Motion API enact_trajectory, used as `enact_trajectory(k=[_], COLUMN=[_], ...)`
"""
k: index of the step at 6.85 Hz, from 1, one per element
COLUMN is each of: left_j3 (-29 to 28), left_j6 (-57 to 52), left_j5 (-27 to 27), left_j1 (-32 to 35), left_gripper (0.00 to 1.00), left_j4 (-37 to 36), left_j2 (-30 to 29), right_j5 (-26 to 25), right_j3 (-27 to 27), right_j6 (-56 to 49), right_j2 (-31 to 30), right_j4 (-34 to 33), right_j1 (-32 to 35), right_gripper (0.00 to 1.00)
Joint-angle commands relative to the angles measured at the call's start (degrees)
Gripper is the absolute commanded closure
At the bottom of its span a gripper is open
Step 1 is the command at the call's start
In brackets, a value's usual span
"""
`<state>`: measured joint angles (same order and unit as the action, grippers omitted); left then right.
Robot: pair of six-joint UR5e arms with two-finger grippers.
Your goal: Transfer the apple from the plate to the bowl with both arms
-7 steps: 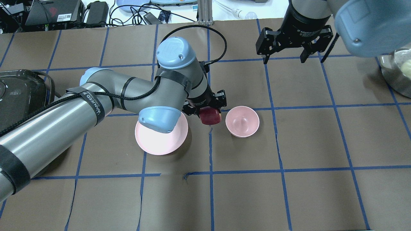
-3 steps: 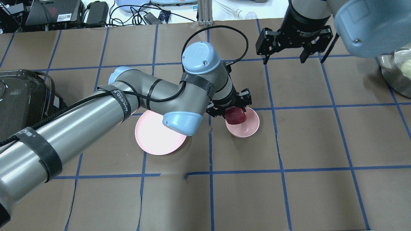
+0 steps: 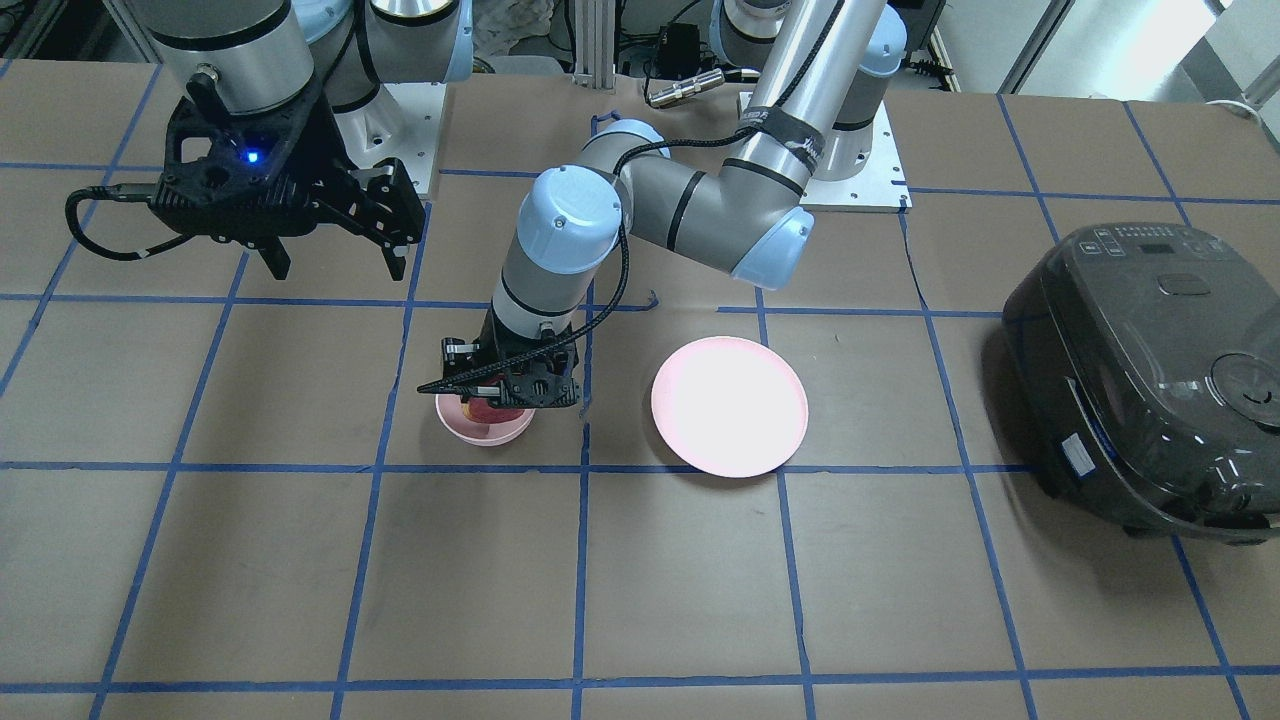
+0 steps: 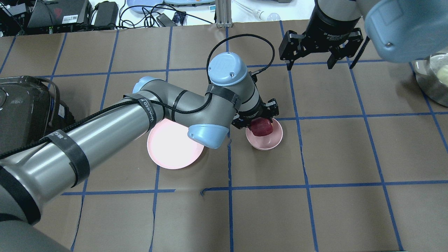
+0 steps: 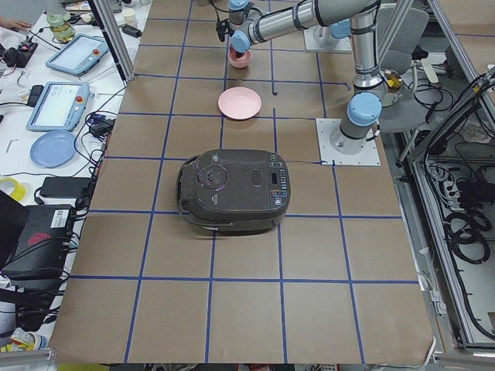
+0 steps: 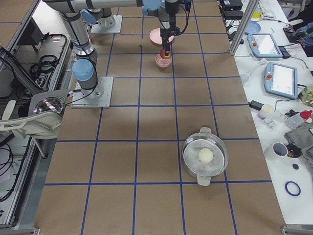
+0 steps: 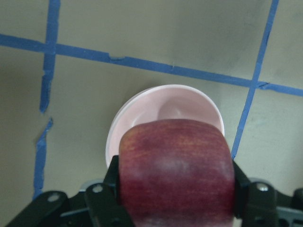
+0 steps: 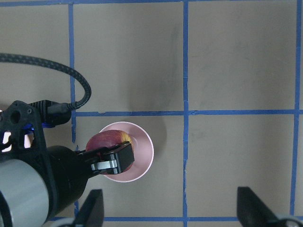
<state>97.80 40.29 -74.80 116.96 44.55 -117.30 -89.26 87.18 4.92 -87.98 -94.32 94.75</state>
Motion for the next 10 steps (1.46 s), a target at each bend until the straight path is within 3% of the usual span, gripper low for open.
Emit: enact_trajectory(k=[1,2,3,5,6,10], left_j3=[-0.1,0.0,-0.1,-0.1,-0.1,-0.4], left_j6=[0.3,0.4,0.3,0.5,1.0,-0.1], left_j5=[0.0,0.0,-0.2,-0.2,0.0,-0.1], left_j1=[0.1,0.2,0.2,0.2,0.2,-0.2], left_gripper=[0.98,0.97,0.71,0.07,0.0,0.0], left_j4=[-1.5,-1.5,-1.7,-4.0,-4.6,-5.1], left_j2=[-1.2,-1.4,-2.0,-3.7,-3.8,-1.4], right_j5=[-0.6,-1.1,-2.2,-1.7,-1.6,-1.5], right_j3=[0.1,0.0,0.0,0.0,0.0,0.1], right_j6=[0.0,0.1,0.0,0.0,0.0,0.0], right_j2=[0.0,0.0,0.0,0.0,0.0,0.0], right_j4=[0.0,0.0,0.0,0.0,0.0,0.0], right_j1=[0.1,0.1,0.1,0.0,0.1,0.0], right_gripper=[0.0,0.0,0.0,0.0,0.0,0.0])
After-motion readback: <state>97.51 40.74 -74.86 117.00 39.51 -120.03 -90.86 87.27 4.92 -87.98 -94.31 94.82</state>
